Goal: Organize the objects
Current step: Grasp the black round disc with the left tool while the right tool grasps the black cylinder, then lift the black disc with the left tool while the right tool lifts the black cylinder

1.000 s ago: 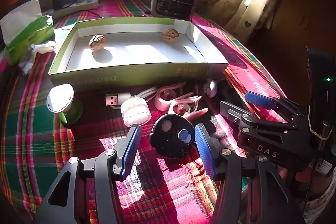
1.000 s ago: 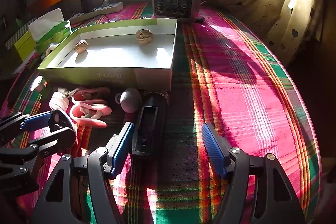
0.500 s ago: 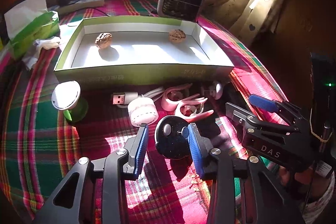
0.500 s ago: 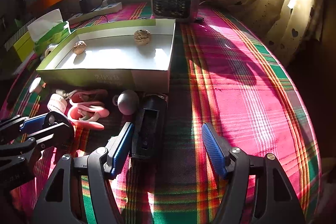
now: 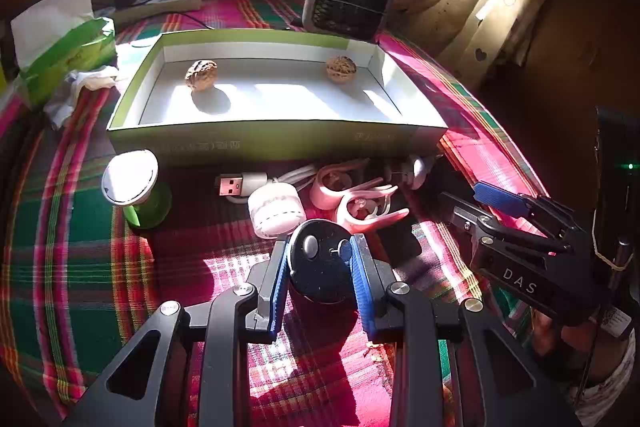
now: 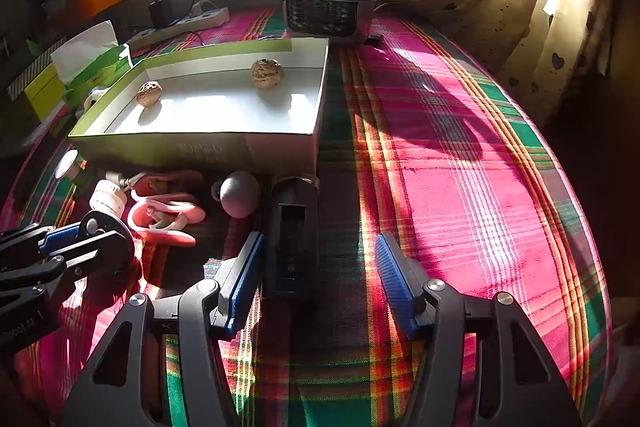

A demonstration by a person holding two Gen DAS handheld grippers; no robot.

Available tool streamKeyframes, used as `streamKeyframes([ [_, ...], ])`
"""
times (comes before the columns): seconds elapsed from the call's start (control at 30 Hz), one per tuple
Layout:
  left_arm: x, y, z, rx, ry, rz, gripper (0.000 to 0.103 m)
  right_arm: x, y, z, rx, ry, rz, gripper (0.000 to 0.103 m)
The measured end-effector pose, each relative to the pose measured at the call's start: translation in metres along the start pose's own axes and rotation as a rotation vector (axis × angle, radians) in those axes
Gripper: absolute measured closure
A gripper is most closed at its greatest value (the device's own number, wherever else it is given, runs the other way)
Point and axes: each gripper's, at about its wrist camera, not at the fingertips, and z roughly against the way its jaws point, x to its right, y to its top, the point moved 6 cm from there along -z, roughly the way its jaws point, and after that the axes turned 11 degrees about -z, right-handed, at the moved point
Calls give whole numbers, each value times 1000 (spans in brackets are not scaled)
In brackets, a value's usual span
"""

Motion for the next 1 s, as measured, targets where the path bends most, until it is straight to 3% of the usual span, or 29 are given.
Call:
streamKeyframes([
  [0.1,0,0,0,0,-2,0,76,-1,0,0,1,3,3,52],
  [0.4,0,-1,0,0,-1,1,76,-3,-1,2,6,22,9,74],
  [1.0,0,-1,1,1,-2,4,76,-4,0,9,15,88,1,75],
])
